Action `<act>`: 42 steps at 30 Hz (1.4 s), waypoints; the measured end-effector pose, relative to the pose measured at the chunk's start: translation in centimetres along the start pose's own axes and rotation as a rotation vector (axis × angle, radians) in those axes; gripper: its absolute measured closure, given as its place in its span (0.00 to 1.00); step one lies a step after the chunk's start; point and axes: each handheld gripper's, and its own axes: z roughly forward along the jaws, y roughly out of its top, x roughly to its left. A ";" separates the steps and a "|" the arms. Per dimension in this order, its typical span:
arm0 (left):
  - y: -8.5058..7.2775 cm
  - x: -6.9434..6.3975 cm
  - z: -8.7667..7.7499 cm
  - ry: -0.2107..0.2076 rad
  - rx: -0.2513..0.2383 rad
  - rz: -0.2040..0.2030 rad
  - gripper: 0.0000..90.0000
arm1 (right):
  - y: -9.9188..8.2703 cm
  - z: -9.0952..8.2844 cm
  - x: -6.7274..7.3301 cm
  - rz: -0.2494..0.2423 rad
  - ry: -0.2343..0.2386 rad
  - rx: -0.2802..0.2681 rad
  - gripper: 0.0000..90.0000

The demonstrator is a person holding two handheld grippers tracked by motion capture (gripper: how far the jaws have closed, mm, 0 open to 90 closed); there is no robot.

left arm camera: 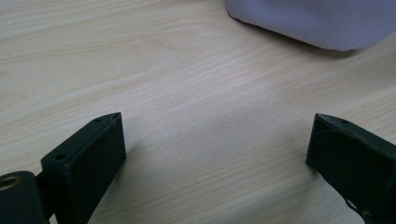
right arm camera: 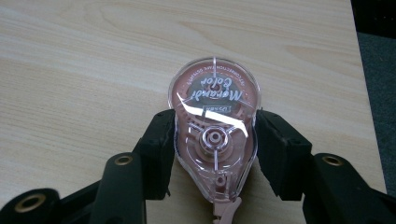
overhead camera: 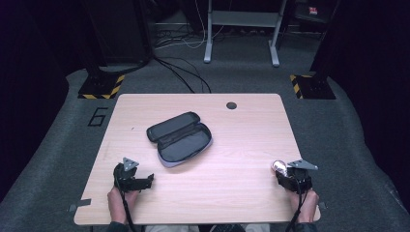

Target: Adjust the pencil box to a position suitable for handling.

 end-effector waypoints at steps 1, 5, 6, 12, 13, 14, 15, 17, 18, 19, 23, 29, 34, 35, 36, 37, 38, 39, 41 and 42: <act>0.0 0.0 0.0 0.000 0.000 0.000 0.05 | 0.0 0.0 0.0 0.000 0.000 0.000 0.55; 0.0 0.0 0.0 0.000 0.001 0.000 0.05 | -0.1 0.2 0.0 0.002 -0.006 0.015 0.54; 0.0 0.0 0.0 0.000 0.000 -0.001 0.05 | -0.1 0.3 0.0 0.008 -0.005 0.012 0.54; 0.0 0.0 0.0 0.000 0.000 0.002 0.05 | -0.4 0.3 -0.4 0.034 0.011 0.011 0.32; 0.0 0.0 0.0 -0.001 0.001 -0.001 0.05 | -0.5 0.1 -0.5 0.041 0.008 0.010 0.26; 0.0 0.0 0.0 0.002 -0.004 -0.002 0.05 | -0.6 0.0 -0.6 0.040 0.019 0.001 0.22; 0.0 0.0 0.0 0.002 -0.004 -0.002 0.05 | -0.6 0.0 -0.6 0.040 0.019 0.001 0.22; 0.0 0.0 0.0 0.001 -0.003 -0.001 0.05 | -1.1 -0.4 -1.0 0.035 0.041 -0.007 0.13; 0.0 0.1 0.0 -0.005 0.001 0.001 0.05 | -1.4 -0.5 -1.2 0.035 0.050 -0.005 0.09; 0.0 0.1 0.0 -0.005 0.001 0.001 0.05 | -1.4 -0.5 -1.2 0.035 0.050 -0.005 0.09; 0.3 0.0 0.4 0.021 -0.001 -0.017 0.04 | -2.6 -0.6 -1.9 0.026 0.059 -0.003 0.04; 1.0 0.3 0.2 0.037 0.021 -0.056 0.05 | -2.6 -0.5 -1.9 0.010 0.047 0.004 0.04; 2.6 0.5 -0.5 -0.002 -0.017 -0.078 0.05 | -2.7 -0.5 -1.8 0.000 0.037 0.002 0.04; 3.1 0.5 -0.6 -0.005 -0.029 -0.080 0.05 | -2.7 -0.4 -1.8 0.006 0.040 -0.001 0.04; 3.6 0.4 -0.7 -0.001 -0.038 -0.080 0.05 | -2.7 -0.4 -1.8 0.006 0.044 0.002 0.04; 4.1 0.3 -0.8 -0.006 -0.043 -0.080 0.05 | -2.7 -0.4 -1.9 0.003 0.044 0.002 0.04; 4.5 0.3 -0.9 -0.007 -0.054 -0.084 0.05 | -2.7 -0.4 -1.8 0.009 0.037 -0.002 0.05; 5.0 0.2 -0.9 -0.009 -0.056 -0.080 0.05 | -2.7 -0.4 -1.8 0.009 0.037 -0.002 0.05; 6.0 0.1 -1.0 -0.012 -0.062 -0.080 0.05 | -2.7 -0.4 -1.9 0.004 0.043 0.001 0.04; 6.9 0.0 -0.8 -0.003 -0.062 -0.081 0.06 | -2.7 -0.4 -1.9 0.004 0.043 0.000 0.05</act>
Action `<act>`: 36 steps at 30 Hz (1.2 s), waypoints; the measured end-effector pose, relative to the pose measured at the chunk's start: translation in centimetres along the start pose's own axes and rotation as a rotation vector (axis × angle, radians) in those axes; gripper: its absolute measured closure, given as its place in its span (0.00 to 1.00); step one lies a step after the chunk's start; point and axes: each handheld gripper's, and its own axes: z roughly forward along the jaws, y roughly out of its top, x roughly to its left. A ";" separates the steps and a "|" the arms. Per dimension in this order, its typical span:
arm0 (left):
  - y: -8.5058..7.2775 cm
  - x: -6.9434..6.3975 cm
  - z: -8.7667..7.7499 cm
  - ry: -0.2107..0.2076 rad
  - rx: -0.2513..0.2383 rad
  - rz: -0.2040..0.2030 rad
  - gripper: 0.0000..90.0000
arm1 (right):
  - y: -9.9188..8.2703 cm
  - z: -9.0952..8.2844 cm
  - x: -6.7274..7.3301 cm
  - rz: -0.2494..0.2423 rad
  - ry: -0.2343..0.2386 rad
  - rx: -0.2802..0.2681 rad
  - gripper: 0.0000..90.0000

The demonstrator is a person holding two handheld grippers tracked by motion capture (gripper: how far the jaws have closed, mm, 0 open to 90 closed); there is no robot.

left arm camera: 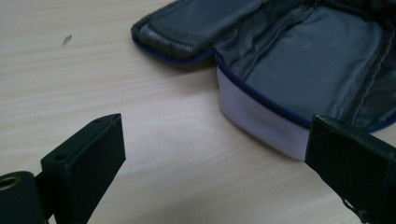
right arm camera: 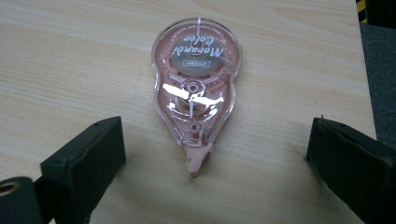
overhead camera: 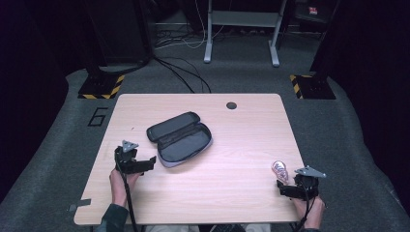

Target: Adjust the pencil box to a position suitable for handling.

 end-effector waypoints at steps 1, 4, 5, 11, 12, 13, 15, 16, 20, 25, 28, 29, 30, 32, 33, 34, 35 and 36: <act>0.0 0.0 0.0 0.000 0.000 0.000 0.06 | 0.0 0.0 0.0 0.000 0.000 0.000 0.05; 1.2 -0.4 0.9 -0.008 0.014 -0.021 0.07 | 0.0 0.0 0.0 0.001 0.001 0.001 0.05; 1.2 -0.4 0.9 -0.008 0.014 -0.021 0.07 | 0.0 0.0 0.0 0.001 0.002 -0.001 0.05; 1.9 -0.9 2.7 -0.017 0.072 -0.008 0.10 | 0.0 0.0 0.0 0.001 0.001 0.000 0.05; 2.0 -0.9 3.3 -0.021 0.086 -0.007 0.11 | 0.0 0.0 0.0 0.000 0.001 -0.001 0.05; 2.0 -0.9 3.3 -0.021 0.086 -0.007 0.12 | 0.0 0.0 0.0 0.000 0.001 -0.001 0.05; 2.0 -1.0 3.8 -0.027 0.104 -0.009 0.15 | 0.0 0.0 0.0 -0.001 0.002 -0.001 0.05; 2.0 -1.0 4.1 -0.026 0.108 -0.015 0.17 | 0.0 0.0 0.0 -0.001 0.002 -0.002 0.05; 2.1 -1.0 5.2 -0.030 0.128 -0.029 0.28 | 0.0 0.0 0.0 -0.001 0.002 -0.002 0.05; 2.1 -1.1 5.7 -0.029 0.154 -0.026 0.41 | 0.0 0.0 0.0 0.001 0.002 -0.003 0.05; 2.0 -1.2 6.1 -0.020 0.161 -0.032 0.51 | 0.0 0.0 0.0 0.002 0.001 -0.004 0.05; 2.0 -1.2 6.1 -0.020 0.161 -0.032 0.54 | 0.0 0.0 0.0 0.002 0.001 -0.004 0.05; 1.9 -1.2 6.1 -0.019 0.161 -0.031 0.58 | 0.0 0.0 0.0 0.004 -0.001 -0.007 0.05; 1.9 -1.4 6.2 -0.019 0.165 -0.024 0.65 | 0.0 0.0 0.0 0.003 0.001 -0.004 0.05; 1.9 -1.4 6.2 -0.019 0.165 -0.024 0.69 | 0.0 0.0 0.0 0.003 0.001 -0.004 0.05; 1.9 -1.7 6.3 -0.011 0.170 -0.018 0.72 | 0.0 0.0 0.0 0.004 -0.003 -0.003 0.05; 1.9 -1.7 6.3 -0.011 0.170 -0.018 0.73 | 0.0 0.0 0.0 0.004 -0.003 -0.003 0.05; 1.9 -1.8 6.4 0.003 0.169 -0.012 0.75 | 0.0 0.0 0.0 0.004 0.001 -0.004 0.05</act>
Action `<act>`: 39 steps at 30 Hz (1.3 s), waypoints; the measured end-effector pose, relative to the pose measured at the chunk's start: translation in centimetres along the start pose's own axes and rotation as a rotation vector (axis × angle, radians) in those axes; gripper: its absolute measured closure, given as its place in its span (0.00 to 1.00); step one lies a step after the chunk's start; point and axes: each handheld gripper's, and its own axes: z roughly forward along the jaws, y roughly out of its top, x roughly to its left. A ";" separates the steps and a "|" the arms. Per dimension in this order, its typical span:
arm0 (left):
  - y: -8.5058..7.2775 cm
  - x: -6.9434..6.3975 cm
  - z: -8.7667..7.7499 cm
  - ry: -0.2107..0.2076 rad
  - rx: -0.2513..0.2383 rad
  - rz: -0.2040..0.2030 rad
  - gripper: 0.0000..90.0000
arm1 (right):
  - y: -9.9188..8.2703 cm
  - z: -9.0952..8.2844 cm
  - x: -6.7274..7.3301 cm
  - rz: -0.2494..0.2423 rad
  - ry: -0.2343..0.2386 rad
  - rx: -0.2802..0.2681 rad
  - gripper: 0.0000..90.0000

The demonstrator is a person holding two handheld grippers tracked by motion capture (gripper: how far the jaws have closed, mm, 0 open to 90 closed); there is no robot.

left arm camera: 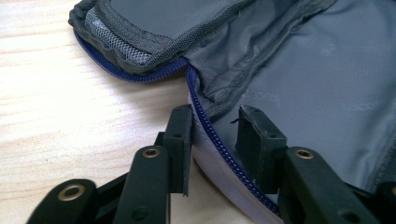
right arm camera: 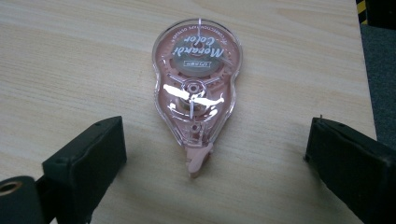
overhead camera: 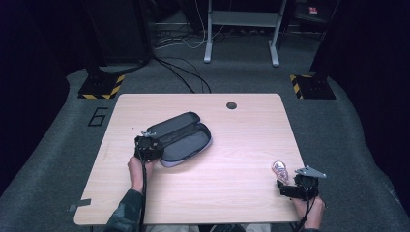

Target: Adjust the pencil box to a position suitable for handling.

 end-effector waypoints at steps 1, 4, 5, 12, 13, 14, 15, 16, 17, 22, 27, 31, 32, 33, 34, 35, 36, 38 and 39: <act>0.0 0.0 0.0 0.002 -0.003 0.001 0.77 | 0.0 0.0 0.0 0.000 -0.004 0.001 0.05; 0.0 0.0 0.1 0.005 -0.010 0.008 0.81 | 0.0 0.0 0.0 -0.001 -0.001 0.004 0.05; 0.0 -0.1 0.2 0.007 -0.017 0.012 0.83 | 0.0 0.0 0.0 -0.001 0.001 0.000 0.05; 0.2 -0.4 0.4 0.015 -0.025 0.030 0.93 | 0.0 0.0 0.0 -0.001 -0.001 0.006 0.05; 0.2 -0.4 0.5 0.012 -0.028 0.033 0.93 | 0.0 0.0 0.0 -0.001 -0.001 0.006 0.05; 0.2 -0.5 0.6 0.012 -0.034 0.031 0.93 | 0.0 0.0 0.0 -0.001 -0.002 0.005 0.05; 0.2 -0.5 0.6 0.008 -0.035 0.034 0.94 | 0.0 0.0 0.0 -0.002 -0.002 0.004 0.05; 0.3 -0.5 0.7 -0.001 -0.036 0.042 0.95 | 0.0 0.0 0.0 -0.002 -0.002 0.004 0.06; 0.3 -0.5 0.7 -0.001 -0.036 0.042 0.95 | 0.0 0.0 0.0 -0.002 -0.002 0.004 0.06; 0.5 -0.9 1.0 -0.024 -0.045 0.046 0.95 | 0.0 0.0 0.0 -0.001 -0.002 0.003 0.06; 0.8 -1.3 1.3 -0.050 -0.045 0.060 0.95 | 0.0 0.0 0.0 -0.001 -0.002 0.001 0.06; 1.0 -1.5 1.7 -0.082 -0.060 0.084 0.96 | 0.0 0.0 0.0 -0.001 -0.002 0.002 0.06; 1.1 -1.7 1.8 -0.095 -0.065 0.102 0.96 | 0.0 0.0 0.0 -0.001 -0.001 0.001 0.06; 1.1 -1.7 1.8 -0.095 -0.065 0.102 0.96 | 0.0 0.0 0.0 -0.001 -0.001 0.001 0.06; 1.2 -2.0 1.9 -0.108 -0.062 0.106 0.96 | 0.0 0.0 0.0 -0.001 -0.002 0.002 0.06; 1.3 -2.0 2.0 -0.116 -0.063 0.126 0.96 | 0.0 0.0 0.0 -0.001 -0.001 0.000 0.06; 1.3 -2.0 2.0 -0.116 -0.063 0.126 0.96 | 0.0 0.0 0.0 -0.001 -0.002 0.001 0.06; 1.3 -2.3 2.1 -0.132 -0.060 0.126 0.96 | 0.0 0.0 0.0 -0.001 -0.002 0.000 0.06; 1.4 -2.4 2.2 -0.145 -0.065 0.130 0.96 | 0.0 0.0 0.0 0.000 -0.002 0.000 0.06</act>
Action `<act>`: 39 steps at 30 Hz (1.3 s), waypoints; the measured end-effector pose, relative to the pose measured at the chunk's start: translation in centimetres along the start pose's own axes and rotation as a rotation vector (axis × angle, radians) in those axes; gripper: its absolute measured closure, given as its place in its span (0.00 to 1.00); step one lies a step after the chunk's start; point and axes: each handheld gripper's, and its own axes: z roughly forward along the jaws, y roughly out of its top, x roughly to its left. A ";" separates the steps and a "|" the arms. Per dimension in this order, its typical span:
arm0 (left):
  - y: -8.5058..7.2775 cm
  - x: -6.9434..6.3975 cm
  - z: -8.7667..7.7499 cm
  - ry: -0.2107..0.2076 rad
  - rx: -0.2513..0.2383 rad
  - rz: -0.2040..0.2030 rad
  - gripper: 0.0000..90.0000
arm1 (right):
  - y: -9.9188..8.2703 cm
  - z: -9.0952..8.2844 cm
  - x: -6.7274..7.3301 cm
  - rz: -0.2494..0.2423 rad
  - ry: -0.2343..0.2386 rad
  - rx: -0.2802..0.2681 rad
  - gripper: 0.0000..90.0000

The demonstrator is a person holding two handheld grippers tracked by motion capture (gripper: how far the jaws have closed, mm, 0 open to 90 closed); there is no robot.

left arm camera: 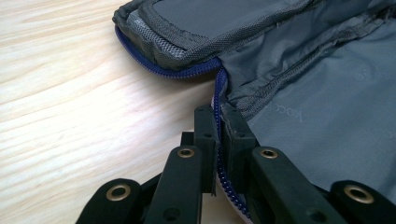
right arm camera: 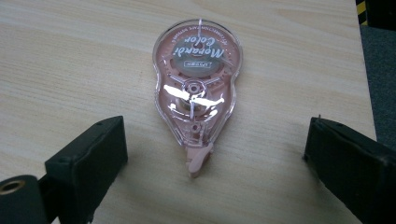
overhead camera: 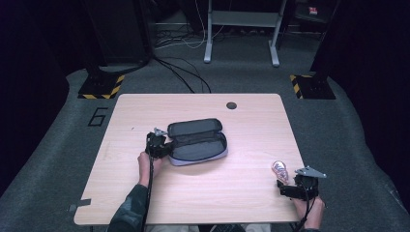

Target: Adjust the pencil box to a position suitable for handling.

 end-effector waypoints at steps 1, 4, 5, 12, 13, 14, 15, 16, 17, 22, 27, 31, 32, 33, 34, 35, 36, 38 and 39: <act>0.1 0.0 0.1 -0.004 0.002 0.013 0.96 | 0.0 0.0 0.0 0.000 0.000 0.001 0.06; 0.2 -0.5 0.4 -0.018 -0.009 0.020 0.96 | 0.0 0.0 0.0 0.000 0.000 0.000 0.06; 0.4 -0.5 0.5 -0.030 -0.009 0.043 0.96 | 0.0 0.0 0.0 0.000 0.000 0.000 0.06; 0.7 -1.1 1.0 -0.056 -0.008 0.089 0.96 | 0.0 0.0 0.0 0.004 0.001 -0.001 0.06; 0.8 -1.2 1.1 -0.060 -0.006 0.094 0.96 | 0.0 0.0 0.0 0.004 0.001 -0.001 0.06; 0.8 -1.2 1.1 -0.060 -0.006 0.094 0.96 | 0.0 0.0 0.0 0.004 0.001 -0.001 0.06; 0.9 -1.3 1.2 -0.064 -0.005 0.112 0.96 | 0.0 0.0 0.0 0.004 0.001 0.000 0.06; 0.9 -1.5 1.3 -0.070 -0.012 0.101 0.96 | 0.0 0.0 0.0 0.004 0.001 -0.001 0.06; 0.9 -1.5 1.3 -0.070 -0.012 0.101 0.96 | 0.0 0.0 0.0 0.004 0.001 -0.001 0.06; 1.1 -1.9 1.5 -0.093 -0.007 0.130 0.96 | 0.0 0.0 0.0 0.003 0.001 -0.001 0.06; 1.1 -2.1 1.5 -0.104 -0.007 0.141 0.95 | 0.0 0.0 0.0 0.004 0.001 -0.002 0.06; 1.1 -2.0 1.0 -0.135 -0.030 0.125 0.81 | 0.0 0.0 0.1 0.004 0.001 -0.001 0.06; 1.1 -2.0 1.0 -0.135 -0.030 0.125 0.72 | 0.0 0.0 0.1 0.004 0.001 -0.001 0.06; 1.1 -2.1 0.8 -0.138 -0.038 0.120 0.65 | 0.0 0.0 0.1 0.005 0.001 -0.001 0.06; 1.2 -2.1 0.6 -0.137 -0.045 0.118 0.65 | 0.0 0.0 0.1 0.005 0.001 -0.001 0.06; 1.2 -2.1 0.1 -0.136 -0.050 0.113 0.51 | 0.0 0.0 0.1 0.004 0.001 -0.001 0.06; 1.2 -2.1 0.1 -0.136 -0.050 0.113 0.45 | 0.0 0.0 0.1 0.004 0.001 -0.001 0.06; 1.2 -2.0 -0.4 -0.141 -0.050 0.108 0.40 | 0.0 0.0 0.1 0.004 0.002 -0.001 0.06; 1.0 -1.9 -0.9 -0.138 -0.052 0.103 0.34 | 0.0 0.0 0.1 0.005 0.001 -0.001 0.06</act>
